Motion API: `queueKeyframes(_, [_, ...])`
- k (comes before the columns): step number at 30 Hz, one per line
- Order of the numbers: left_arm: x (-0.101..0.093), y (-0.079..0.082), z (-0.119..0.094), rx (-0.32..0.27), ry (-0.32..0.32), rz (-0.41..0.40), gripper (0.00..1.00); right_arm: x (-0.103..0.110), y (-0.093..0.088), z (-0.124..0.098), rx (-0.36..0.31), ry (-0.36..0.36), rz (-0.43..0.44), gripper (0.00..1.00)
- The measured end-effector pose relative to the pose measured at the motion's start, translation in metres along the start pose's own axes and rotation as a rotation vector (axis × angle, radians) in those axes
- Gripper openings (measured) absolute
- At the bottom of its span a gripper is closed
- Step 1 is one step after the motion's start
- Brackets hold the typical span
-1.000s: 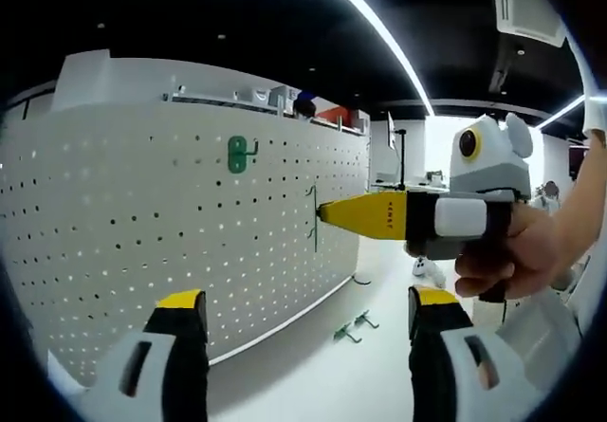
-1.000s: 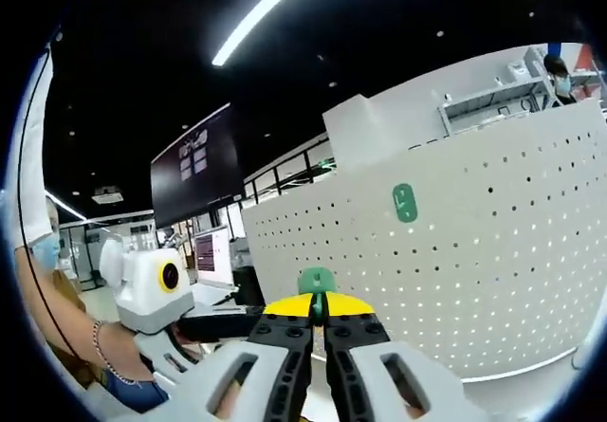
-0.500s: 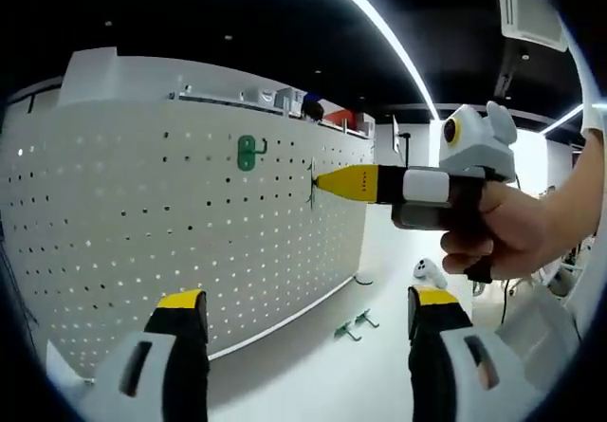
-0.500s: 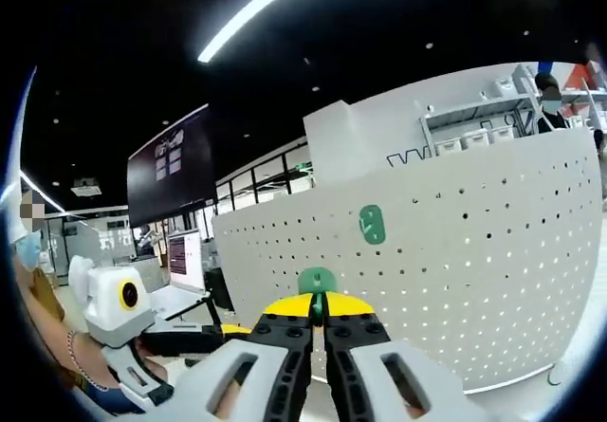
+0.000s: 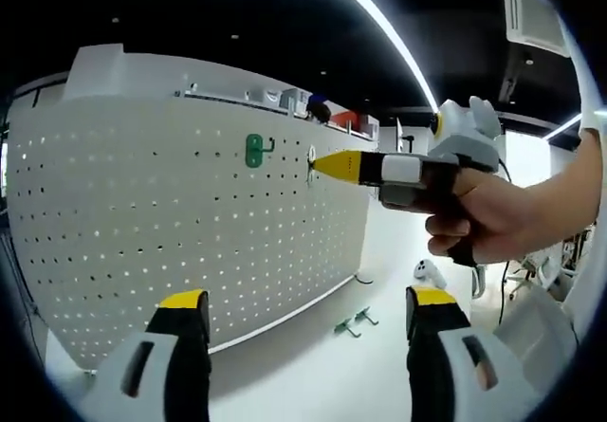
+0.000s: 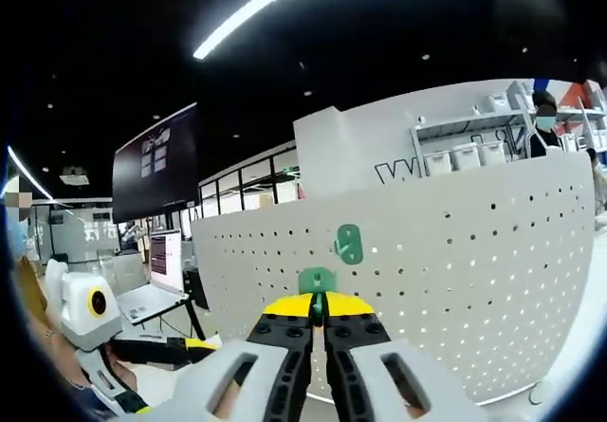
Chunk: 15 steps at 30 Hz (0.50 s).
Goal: Insert the hook assembly into the mounting plate slot until the hook locks in place.
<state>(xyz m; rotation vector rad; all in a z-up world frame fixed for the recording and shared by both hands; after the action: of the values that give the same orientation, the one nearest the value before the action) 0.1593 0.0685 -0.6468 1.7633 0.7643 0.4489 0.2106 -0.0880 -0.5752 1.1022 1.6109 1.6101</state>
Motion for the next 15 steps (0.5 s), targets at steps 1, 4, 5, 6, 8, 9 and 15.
queueKeyframes(1, [0.0, -0.001, -0.001, 0.0, 0.001, -0.004, 0.87, -0.001, 0.001, 0.001, -0.001, -0.008, -0.011, 0.0])
queueKeyframes(4, [0.0, -0.001, -0.002, -0.001, 0.007, -0.009, 0.88, -0.005, 0.003, 0.004, -0.004, -0.023, -0.018, 0.0])
queueKeyframes(5, [0.0, -0.002, -0.002, -0.001, 0.008, -0.011, 0.88, -0.007, 0.005, 0.005, -0.005, -0.031, -0.019, 0.0])
queueKeyframes(6, [0.0, -0.002, -0.003, 0.0, 0.008, -0.011, 0.88, -0.007, 0.006, 0.005, -0.007, -0.031, -0.018, 0.0])
queueKeyframes(8, [0.0, -0.002, -0.003, 0.001, 0.009, -0.005, 0.88, -0.009, 0.009, 0.007, -0.009, -0.045, -0.03, 0.0])
queueKeyframes(9, [0.0, -0.003, -0.004, 0.002, 0.008, -0.006, 0.88, -0.011, 0.011, 0.008, -0.012, -0.048, -0.033, 0.0])
queueKeyframes(15, [-0.001, -0.004, -0.006, 0.001, 0.011, -0.006, 0.88, -0.024, 0.021, 0.013, -0.027, -0.085, -0.043, 0.01])
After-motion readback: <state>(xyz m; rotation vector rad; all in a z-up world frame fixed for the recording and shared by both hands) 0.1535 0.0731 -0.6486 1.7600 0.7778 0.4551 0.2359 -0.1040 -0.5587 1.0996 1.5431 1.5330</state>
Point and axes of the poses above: the point that each gripper's makers call its tool centre point, and the gripper's own axes: z roughly forward along the fingers, x roughly to its left, y roughly out of its top, the point moved 7 cm from there along -z, roughly backward along the fingers, and after that the axes turned 9 degrees about x, right-handed, at the moved point
